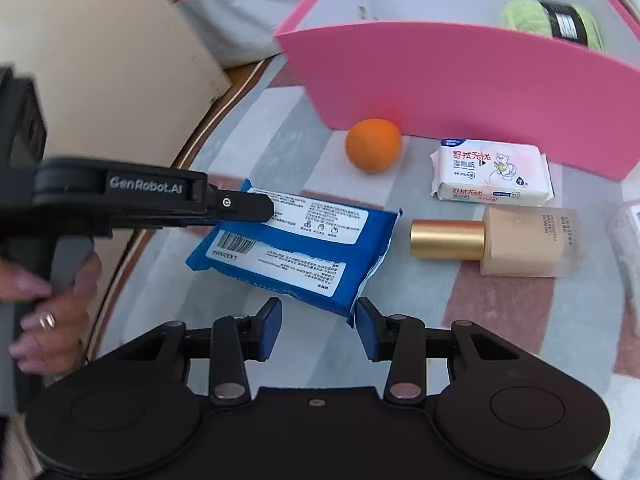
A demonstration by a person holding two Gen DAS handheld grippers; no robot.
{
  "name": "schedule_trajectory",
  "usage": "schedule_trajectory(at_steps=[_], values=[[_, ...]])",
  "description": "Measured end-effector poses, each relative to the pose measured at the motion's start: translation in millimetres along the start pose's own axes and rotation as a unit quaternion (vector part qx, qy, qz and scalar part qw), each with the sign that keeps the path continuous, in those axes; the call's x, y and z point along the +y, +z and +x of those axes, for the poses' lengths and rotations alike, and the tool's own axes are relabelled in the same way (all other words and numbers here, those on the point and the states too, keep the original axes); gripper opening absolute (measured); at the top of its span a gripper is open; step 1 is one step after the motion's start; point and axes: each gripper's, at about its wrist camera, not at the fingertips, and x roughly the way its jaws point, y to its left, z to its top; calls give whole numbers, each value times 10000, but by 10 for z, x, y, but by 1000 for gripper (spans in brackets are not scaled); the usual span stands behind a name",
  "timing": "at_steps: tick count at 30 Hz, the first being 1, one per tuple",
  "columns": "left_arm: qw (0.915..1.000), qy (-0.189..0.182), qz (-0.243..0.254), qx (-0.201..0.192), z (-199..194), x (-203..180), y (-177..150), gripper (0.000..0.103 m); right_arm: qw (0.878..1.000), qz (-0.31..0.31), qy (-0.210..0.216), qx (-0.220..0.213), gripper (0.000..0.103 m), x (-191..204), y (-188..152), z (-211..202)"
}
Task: Organize objects
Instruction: 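Grasp the blue wet-wipe pack with the left tool and lift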
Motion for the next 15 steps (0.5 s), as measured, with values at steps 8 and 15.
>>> schedule_trajectory(at_steps=[8, 15], values=[[9992, -59, -298, 277, 136, 48, -48, 28, 9991, -36, 351, 220, 74, -47, -92, -51], [9981, -119, -530, 304, 81, 83, -96, 27, 9993, 197, 235, 214, 79, -197, -25, -55]])
